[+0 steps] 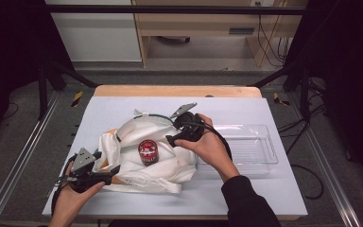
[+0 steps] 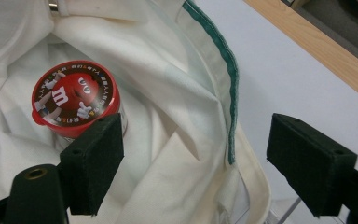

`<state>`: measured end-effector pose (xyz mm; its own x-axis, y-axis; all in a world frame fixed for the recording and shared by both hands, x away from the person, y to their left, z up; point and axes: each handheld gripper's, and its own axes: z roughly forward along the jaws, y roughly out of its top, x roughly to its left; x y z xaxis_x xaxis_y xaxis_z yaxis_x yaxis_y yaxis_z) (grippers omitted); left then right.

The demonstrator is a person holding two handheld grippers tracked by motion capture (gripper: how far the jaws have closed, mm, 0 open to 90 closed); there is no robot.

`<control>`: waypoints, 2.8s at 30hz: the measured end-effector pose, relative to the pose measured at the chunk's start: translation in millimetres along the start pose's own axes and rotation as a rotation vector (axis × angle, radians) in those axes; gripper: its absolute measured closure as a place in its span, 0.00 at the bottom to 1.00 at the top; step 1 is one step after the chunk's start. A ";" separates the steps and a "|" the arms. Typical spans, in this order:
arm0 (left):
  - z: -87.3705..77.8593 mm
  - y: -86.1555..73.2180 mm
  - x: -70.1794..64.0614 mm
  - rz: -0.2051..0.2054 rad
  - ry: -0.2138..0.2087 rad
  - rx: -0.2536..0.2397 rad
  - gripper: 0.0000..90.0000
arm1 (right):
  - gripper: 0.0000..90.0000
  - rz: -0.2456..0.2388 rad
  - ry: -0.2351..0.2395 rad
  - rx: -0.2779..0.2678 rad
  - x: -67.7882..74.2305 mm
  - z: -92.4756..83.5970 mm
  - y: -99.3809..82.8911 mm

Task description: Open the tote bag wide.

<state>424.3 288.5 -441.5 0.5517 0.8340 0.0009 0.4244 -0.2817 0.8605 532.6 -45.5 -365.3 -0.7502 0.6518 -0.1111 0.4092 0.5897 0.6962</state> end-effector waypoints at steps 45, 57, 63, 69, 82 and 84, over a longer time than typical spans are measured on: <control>-3.8 -1.5 7.1 -0.003 0.049 -0.029 0.07 | 0.15 -0.060 0.140 -0.017 70.8 47.7 25.0; -2.3 -2.1 5.9 -0.002 0.042 -0.026 0.06 | 0.15 -0.099 0.155 0.054 69.8 61.1 18.5; -1.0 -2.4 4.8 0.005 0.035 -0.016 0.06 | 0.16 -0.114 0.176 0.073 70.1 63.8 17.5; 0.0 -3.1 4.6 0.006 0.034 -0.011 0.06 | 0.16 -0.126 0.192 0.090 70.3 68.0 18.0; 0.6 -3.4 4.6 0.004 0.031 -0.012 0.06 | 0.16 -0.139 0.209 0.152 69.1 79.6 18.2; 0.6 -3.4 4.5 0.005 0.031 -0.012 0.06 | 0.16 -0.139 0.213 0.157 68.8 81.2 17.9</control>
<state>425.8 292.9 -444.7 0.5317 0.8467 0.0209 0.4127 -0.2806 0.8666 530.5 48.6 -418.1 -0.8900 0.4546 -0.0347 0.3578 0.7434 0.5651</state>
